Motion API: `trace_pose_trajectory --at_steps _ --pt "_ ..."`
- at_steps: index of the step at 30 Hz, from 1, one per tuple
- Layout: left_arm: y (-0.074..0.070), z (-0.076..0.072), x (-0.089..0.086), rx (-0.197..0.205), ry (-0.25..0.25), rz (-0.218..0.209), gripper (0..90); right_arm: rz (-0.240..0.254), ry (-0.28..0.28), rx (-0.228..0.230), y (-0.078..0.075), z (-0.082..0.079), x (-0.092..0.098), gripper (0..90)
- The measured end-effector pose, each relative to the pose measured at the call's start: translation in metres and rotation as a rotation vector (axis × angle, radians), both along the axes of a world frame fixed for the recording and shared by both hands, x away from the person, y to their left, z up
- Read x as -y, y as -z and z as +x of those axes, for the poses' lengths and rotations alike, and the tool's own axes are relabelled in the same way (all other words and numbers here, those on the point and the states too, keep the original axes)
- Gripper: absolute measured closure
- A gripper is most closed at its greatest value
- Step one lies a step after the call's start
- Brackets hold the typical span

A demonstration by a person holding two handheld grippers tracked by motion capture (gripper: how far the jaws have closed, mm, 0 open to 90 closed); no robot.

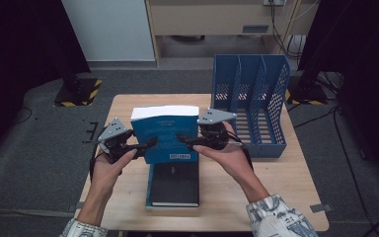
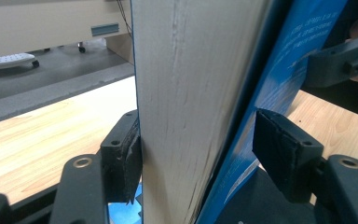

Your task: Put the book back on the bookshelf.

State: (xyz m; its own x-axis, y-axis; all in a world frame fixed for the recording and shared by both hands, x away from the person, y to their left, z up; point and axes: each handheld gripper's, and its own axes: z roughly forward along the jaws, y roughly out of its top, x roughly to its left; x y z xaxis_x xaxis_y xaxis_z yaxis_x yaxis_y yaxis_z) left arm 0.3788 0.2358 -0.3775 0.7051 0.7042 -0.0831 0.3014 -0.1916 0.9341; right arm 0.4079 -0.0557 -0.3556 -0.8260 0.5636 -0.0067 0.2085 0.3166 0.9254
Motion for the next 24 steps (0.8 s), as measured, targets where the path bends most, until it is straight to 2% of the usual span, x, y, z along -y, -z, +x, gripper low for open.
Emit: trace_pose_trajectory --at_steps 3,6,7,10,13,16,19,22,23,24 --pt "0.003 0.001 -0.001 -0.009 -0.014 -0.024 31.9 0.002 -0.034 -0.006 -0.002 0.008 -0.007 22.5" --pt "0.006 -0.001 -0.001 0.005 -0.024 -0.021 32.0 -0.004 -0.049 -0.003 -0.002 0.009 -0.009 29.6" --pt "0.007 -0.001 -0.002 0.008 -0.029 -0.022 31.7 -0.006 -0.053 -0.001 -0.002 0.009 -0.01 29.6" --pt "0.013 -0.004 -0.004 0.01 -0.065 -0.052 29.9 -0.012 -0.057 -0.006 -0.001 0.01 -0.01 31.0" --pt "0.02 -0.007 -0.003 0.016 -0.087 -0.019 30.6 -0.013 -0.057 -0.01 0.0 0.01 -0.009 33.0" --pt "0.026 -0.01 -0.002 0.017 -0.11 -0.018 33.8 -0.014 -0.063 -0.01 0.0 0.01 -0.008 33.9" --pt "0.029 -0.014 0.0 0.037 -0.143 0.006 37.2 -0.025 -0.039 0.015 -0.001 0.006 -0.01 33.8" --pt "0.03 -0.015 0.001 0.045 -0.154 0.012 38.2 -0.011 -0.034 0.018 0.0 0.004 -0.01 35.0" --pt "0.03 -0.015 0.002 0.044 -0.159 0.011 38.4 -0.005 -0.038 0.018 0.0 0.003 -0.01 36.7" --pt "0.03 -0.015 0.002 0.046 -0.161 0.013 41.8 0.003 -0.048 0.018 -0.001 0.0 -0.008 42.2"
